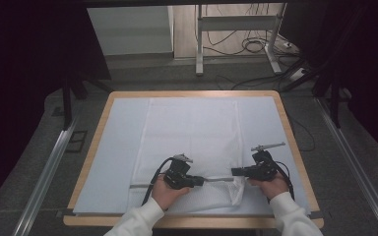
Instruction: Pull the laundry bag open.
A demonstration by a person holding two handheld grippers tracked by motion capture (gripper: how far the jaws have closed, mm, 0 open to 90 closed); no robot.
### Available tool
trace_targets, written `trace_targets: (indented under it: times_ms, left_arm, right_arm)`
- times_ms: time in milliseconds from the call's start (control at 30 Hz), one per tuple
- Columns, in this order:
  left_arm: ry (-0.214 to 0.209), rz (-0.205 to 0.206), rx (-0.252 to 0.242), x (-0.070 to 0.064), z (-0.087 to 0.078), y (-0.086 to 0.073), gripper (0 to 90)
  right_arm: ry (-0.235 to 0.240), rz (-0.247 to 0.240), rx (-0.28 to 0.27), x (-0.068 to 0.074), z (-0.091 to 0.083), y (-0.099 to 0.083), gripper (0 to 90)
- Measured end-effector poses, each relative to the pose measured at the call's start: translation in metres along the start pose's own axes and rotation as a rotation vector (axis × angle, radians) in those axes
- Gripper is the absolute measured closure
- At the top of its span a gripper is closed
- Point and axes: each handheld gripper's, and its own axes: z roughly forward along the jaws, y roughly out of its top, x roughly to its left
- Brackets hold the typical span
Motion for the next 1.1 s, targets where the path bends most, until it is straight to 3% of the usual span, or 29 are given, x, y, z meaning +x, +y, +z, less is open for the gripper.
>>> trace_targets:
  times_ms: [900, 1033, 1100]
  left_arm:
    - [0.048, -0.060, -0.054, 0.030, -0.050, -0.029, 87.2]
    - [0.088, -0.067, -0.059, 0.038, -0.061, -0.036, 87.3]
    - [0.084, -0.080, -0.065, 0.041, -0.066, -0.038, 87.3]
  right_arm:
    - [-0.013, 0.001, -0.007, -0.001, 0.000, 0.000, 87.9]
    - [-0.025, -0.001, -0.006, -0.001, -0.001, 0.000, 87.9]
    - [-0.026, 0.002, -0.014, -0.003, -0.002, 0.000, 87.9]
